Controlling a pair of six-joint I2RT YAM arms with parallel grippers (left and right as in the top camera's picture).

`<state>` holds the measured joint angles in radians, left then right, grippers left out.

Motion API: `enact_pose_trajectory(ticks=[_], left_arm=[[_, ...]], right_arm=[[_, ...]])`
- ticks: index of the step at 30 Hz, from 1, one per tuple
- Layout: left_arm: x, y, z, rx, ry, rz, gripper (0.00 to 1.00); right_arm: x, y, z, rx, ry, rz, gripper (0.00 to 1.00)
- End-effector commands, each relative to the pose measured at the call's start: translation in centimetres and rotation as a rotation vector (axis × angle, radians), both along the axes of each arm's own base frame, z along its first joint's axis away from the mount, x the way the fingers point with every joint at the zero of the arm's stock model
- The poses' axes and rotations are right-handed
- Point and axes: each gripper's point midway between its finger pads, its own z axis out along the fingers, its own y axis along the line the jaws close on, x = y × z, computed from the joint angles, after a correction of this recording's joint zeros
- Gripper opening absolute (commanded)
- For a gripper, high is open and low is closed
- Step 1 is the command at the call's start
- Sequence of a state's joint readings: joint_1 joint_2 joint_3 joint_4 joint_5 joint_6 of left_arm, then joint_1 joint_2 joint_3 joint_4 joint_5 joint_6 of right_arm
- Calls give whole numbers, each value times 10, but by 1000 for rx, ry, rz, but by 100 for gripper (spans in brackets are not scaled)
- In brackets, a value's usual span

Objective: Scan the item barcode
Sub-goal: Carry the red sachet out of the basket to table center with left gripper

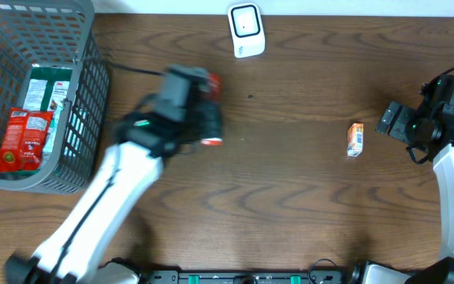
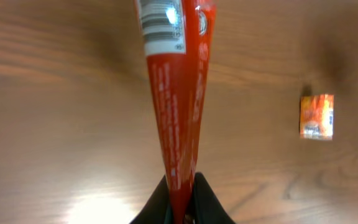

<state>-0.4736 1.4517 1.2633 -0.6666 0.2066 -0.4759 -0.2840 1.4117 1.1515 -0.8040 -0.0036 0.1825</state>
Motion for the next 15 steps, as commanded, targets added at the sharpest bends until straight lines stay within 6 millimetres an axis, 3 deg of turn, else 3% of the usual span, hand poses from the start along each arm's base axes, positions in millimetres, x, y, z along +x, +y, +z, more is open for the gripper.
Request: enact_pose_trajectory(ticks=[1, 6, 12, 14, 15], left_arm=[[-2, -60, -48, 25, 50, -99, 7], [-12, -124, -105, 14, 90, -194, 7], [-23, -168, -141, 5, 65, -279, 8], [-23, -172, -144, 3, 62, -283, 22], [-23, -171, -144, 4, 61, -284, 41]], right_arm=[[1, -2, 4, 3, -11, -18, 99], [1, -2, 4, 3, -11, -18, 99], [1, -2, 4, 3, -11, -18, 99], [1, -2, 4, 3, -11, -18, 99], [1, -2, 4, 3, -11, -18, 99]])
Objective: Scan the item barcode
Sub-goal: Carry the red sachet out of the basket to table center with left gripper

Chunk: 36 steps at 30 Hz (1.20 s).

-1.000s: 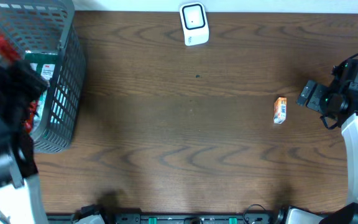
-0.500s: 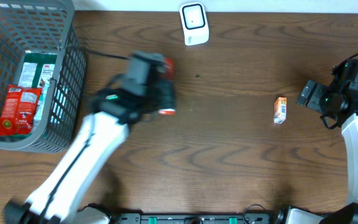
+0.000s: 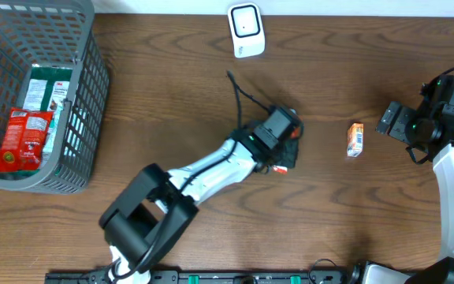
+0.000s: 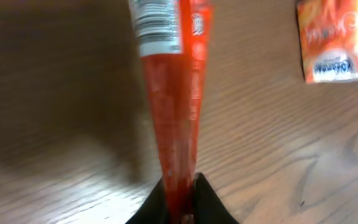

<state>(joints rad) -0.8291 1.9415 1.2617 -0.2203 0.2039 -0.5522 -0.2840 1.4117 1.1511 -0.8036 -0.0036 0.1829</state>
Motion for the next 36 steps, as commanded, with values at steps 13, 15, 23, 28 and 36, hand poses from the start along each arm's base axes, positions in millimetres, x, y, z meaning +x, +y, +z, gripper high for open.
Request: enact_pose_trajectory(ticks=[13, 15, 23, 28, 36], left_arm=[[29, 36, 91, 53, -282, 85, 11], [27, 43, 88, 102, -298, 51, 7], [6, 63, 33, 272, -154, -11, 8], [0, 58, -6, 299, -75, -43, 8], [-11, 26, -47, 186, 30, -124, 8]], right_arm=[[1, -2, 4, 3, -11, -18, 99], [1, -2, 4, 3, -11, -18, 99], [1, -2, 4, 3, -11, -18, 99], [1, -2, 4, 3, -11, -18, 99], [1, -2, 4, 3, -11, -18, 99]])
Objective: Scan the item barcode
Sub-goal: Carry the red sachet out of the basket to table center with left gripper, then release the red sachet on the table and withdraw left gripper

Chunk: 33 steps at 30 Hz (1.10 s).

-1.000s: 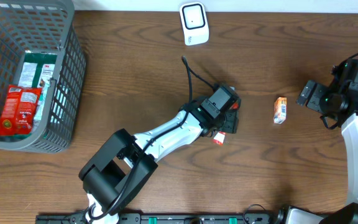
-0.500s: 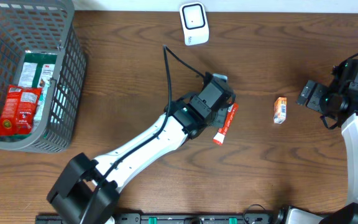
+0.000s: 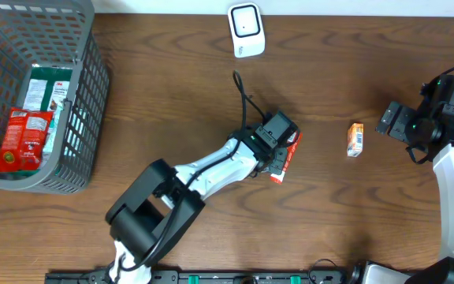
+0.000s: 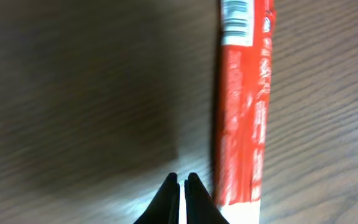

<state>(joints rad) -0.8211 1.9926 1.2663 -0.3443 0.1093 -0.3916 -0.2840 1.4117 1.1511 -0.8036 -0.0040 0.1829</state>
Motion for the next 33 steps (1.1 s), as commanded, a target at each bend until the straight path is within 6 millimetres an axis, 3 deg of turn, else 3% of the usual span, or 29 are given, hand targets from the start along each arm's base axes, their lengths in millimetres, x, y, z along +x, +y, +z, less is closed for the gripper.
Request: enact_pose_trajectory(ticks=[1, 7, 12, 29, 33], left_arm=[[-6, -9, -14, -31, 49, -33, 8], [-7, -13, -39, -18, 62, -40, 8], [-8, -20, -41, -30, 51, -53, 9], [0, -46, -26, -138, 9, -36, 11], [17, -48, 7, -156, -61, -87, 28]], right_arm=[[1, -2, 4, 2, -11, -18, 99], [1, -2, 4, 2, -11, -18, 99], [1, -2, 4, 2, -11, -18, 99], [1, -2, 4, 2, -10, -18, 99], [1, -2, 4, 2, -11, -17, 99]])
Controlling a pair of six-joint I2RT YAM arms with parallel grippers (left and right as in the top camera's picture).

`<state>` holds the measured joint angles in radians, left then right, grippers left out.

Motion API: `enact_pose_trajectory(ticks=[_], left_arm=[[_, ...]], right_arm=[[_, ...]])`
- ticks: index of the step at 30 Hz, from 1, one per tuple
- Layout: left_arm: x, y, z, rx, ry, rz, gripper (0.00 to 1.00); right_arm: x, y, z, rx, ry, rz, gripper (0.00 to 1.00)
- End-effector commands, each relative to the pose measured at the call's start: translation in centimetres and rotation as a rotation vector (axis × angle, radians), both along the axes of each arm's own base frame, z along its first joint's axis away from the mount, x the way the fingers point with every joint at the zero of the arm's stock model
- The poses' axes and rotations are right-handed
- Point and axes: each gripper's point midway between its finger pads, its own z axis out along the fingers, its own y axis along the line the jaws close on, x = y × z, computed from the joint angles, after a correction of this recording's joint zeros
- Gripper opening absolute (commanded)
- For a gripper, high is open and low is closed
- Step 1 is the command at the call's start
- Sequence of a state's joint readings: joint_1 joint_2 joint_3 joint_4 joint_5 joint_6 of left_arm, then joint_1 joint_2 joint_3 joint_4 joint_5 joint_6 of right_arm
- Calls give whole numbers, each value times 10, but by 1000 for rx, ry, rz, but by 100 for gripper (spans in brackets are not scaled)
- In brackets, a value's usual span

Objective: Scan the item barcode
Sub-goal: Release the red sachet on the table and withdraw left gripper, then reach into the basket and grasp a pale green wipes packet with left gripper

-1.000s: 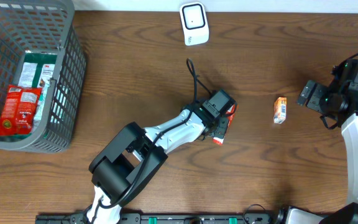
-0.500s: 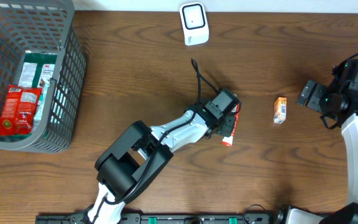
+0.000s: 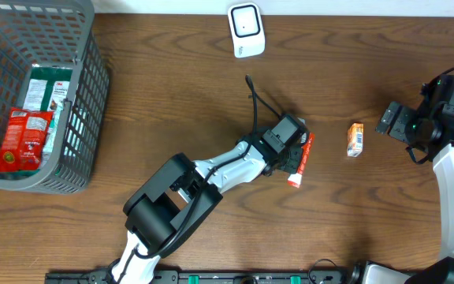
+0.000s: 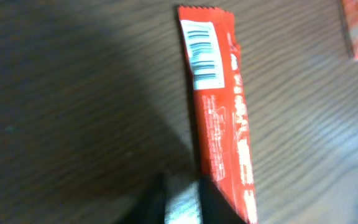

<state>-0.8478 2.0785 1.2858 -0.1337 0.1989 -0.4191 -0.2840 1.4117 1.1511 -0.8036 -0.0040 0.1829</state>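
A red snack bar (image 3: 299, 158) lies flat on the table right of centre, its barcode label (image 4: 204, 55) facing up. My left gripper (image 3: 288, 150) hovers low at the bar's left side. In the left wrist view its fingertips (image 4: 207, 198) stand slightly apart with bare table between them, and the bar (image 4: 222, 130) lies just to their right. A white scanner (image 3: 245, 30) stands at the table's back edge. My right gripper (image 3: 391, 120) is at the far right, away from the bar, and its jaws cannot be made out.
A small orange packet (image 3: 355, 140) lies right of the bar, its corner visible as the packet in the wrist view. A grey wire basket (image 3: 77, 95) with red and green packages stands at the left.
The bar lies a little farther right and more upright in the overhead view. My left gripper has shifted right with it, and its fingers now stand slightly apart. The right arm is unchanged.
First my left gripper held the red bar by its end, left of the table's centre. Then it held the bar low over the table near the orange packet. Then the bar lay loose beside the closed fingers, and now it lies flat, barcode up.
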Motion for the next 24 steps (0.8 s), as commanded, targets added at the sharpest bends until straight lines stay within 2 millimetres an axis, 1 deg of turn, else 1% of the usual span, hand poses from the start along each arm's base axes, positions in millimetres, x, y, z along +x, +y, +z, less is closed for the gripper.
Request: enact_pose_trajectory(ticks=[1, 3, 4, 5, 6, 8, 10, 11, 12, 13, 14, 15, 16, 17, 19, 20, 21, 22, 24], left_arm=[[17, 4, 32, 9, -73, -55, 32], [35, 16, 71, 15, -134, -41, 38], [45, 25, 94, 17, -163, -20, 41], [58, 38, 123, 16, -196, 22, 45], [77, 66, 173, 7, -253, 101, 51], [94, 102, 226, -16, -320, 191, 56], [109, 152, 285, -51, -403, 305, 59], [114, 177, 309, -67, -440, 360, 59], [120, 221, 341, -83, -498, 454, 59], [121, 248, 356, -87, -529, 513, 59], [121, 284, 372, -84, -565, 592, 60], [119, 313, 380, -73, -583, 655, 60], [114, 357, 387, -50, -591, 758, 60], [109, 385, 386, -28, -583, 824, 60], [95, 442, 375, 24, -528, 971, 63], [85, 468, 365, 50, -483, 1043, 63], [68, 508, 342, 102, -389, 1146, 63], [59, 524, 329, 123, -338, 1191, 64], [41, 554, 297, 153, -212, 1288, 64]], right_arm=[[1, -2, 4, 2, -11, -18, 99], [1, -2, 4, 2, -11, -18, 99], [1, -2, 4, 3, -11, -18, 99], [1, -2, 4, 2, -10, -18, 99], [1, -2, 4, 2, -11, -18, 99], [1, -2, 4, 3, -11, -18, 99], [1, -2, 4, 2, -11, -18, 99], [1, -2, 4, 2, -11, -18, 99], [1, -2, 4, 2, -11, -18, 99], [1, -2, 4, 2, -11, -18, 99], [1, -2, 4, 3, -11, -18, 99], [1, -2, 4, 2, -11, -18, 99], [1, -2, 4, 3, -11, -18, 99], [1, -2, 4, 2, -11, -18, 99], [1, -2, 4, 2, -11, -18, 99], [1, -2, 4, 2, -11, -18, 99], [1, -2, 4, 2, -11, -18, 99], [1, -2, 4, 2, -11, -18, 99], [1, -2, 4, 2, -11, -18, 99]])
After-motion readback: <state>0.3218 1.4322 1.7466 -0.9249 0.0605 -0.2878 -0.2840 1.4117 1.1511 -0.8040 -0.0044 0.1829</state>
